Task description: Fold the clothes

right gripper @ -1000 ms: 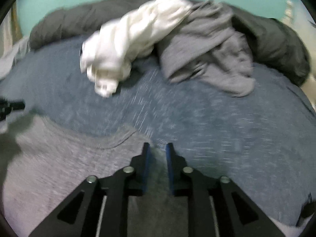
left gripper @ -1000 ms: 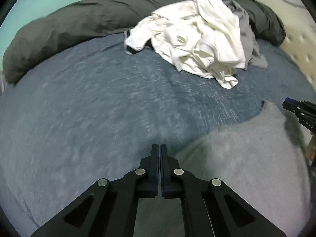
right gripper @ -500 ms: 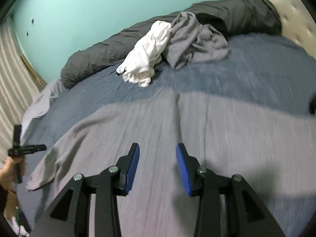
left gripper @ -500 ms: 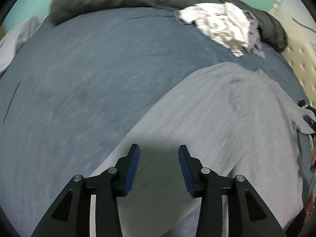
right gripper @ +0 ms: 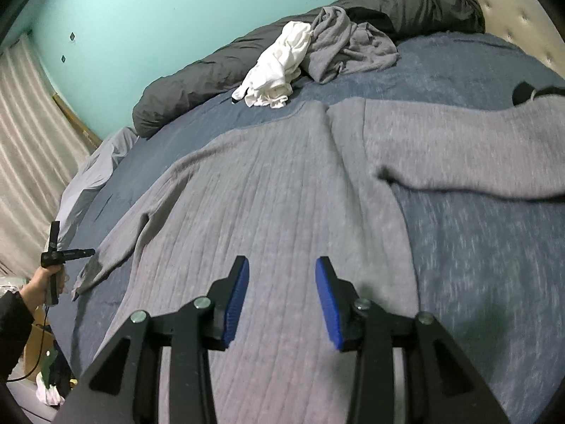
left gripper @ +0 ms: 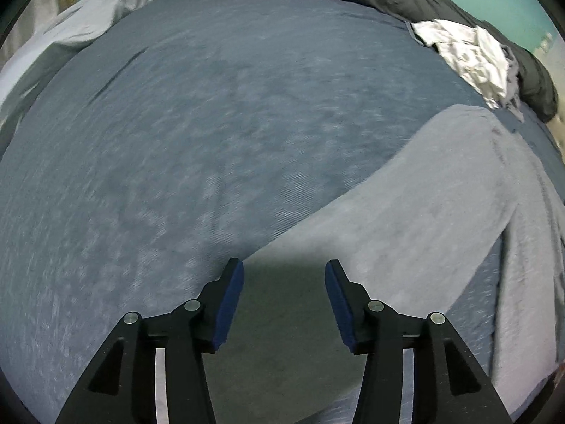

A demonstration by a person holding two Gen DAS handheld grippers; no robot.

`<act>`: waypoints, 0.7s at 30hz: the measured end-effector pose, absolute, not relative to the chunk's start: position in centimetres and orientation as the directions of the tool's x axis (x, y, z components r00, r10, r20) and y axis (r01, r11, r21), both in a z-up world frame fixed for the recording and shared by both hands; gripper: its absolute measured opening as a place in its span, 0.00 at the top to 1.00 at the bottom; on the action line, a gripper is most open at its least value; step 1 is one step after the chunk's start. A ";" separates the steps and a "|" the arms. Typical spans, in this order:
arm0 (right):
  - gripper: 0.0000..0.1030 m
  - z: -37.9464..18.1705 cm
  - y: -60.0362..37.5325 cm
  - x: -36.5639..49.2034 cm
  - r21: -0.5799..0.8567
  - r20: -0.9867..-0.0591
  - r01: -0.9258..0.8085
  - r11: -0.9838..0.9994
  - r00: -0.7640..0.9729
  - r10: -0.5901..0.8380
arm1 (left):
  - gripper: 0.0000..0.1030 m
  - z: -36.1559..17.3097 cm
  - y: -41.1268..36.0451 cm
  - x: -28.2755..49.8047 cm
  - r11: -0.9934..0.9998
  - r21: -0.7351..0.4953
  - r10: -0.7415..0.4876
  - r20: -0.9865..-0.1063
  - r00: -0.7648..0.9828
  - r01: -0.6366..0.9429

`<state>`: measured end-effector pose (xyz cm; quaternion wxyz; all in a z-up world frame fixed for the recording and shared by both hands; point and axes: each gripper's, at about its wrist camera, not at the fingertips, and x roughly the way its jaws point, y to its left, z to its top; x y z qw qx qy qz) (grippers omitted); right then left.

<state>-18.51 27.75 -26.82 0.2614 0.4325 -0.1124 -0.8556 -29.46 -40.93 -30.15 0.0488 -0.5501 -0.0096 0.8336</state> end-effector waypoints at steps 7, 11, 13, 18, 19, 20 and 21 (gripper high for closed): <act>0.62 -26.8 26.8 -16.7 0.409 -0.688 0.367 -0.836 -0.478 -0.546 | 0.47 -31.5 -44.5 -27.8 -0.998 -0.055 0.066 -0.912 -0.404 -0.038; 0.62 -26.5 26.2 -16.2 0.409 -0.683 0.377 -0.831 -0.477 -0.553 | 0.47 -32.4 -44.5 -28.0 -0.998 -0.041 0.059 -0.910 -0.411 -0.052; 0.62 -26.4 26.0 -16.0 0.407 -0.684 0.381 -0.830 -0.476 -0.553 | 0.48 -32.4 -44.2 -28.1 -0.997 -0.034 0.060 -0.906 -0.419 -0.069; 0.62 -26.3 25.7 -15.7 0.401 -0.688 0.379 -0.834 -0.477 -0.547 | 0.96 -31.5 -43.4 -27.8 -0.992 -0.008 0.061 -0.905 -0.422 -0.126; 0.62 -26.3 25.7 -15.7 0.400 -0.689 0.378 -0.835 -0.478 -0.546 | 0.96 -31.1 -43.4 -27.8 -0.991 0.003 0.056 -0.903 -0.427 -0.136; 0.62 -26.3 25.7 -15.7 0.398 -0.689 0.377 -0.836 -0.479 -0.544 | 0.96 -30.6 -43.5 -27.7 -0.991 0.008 0.052 -0.897 -0.438 -0.134; 0.62 -26.3 25.6 -15.8 0.399 -0.690 0.376 -0.836 -0.477 -0.544 | 0.96 -29.8 -43.9 -27.8 -0.992 0.008 0.050 -0.890 -0.454 -0.126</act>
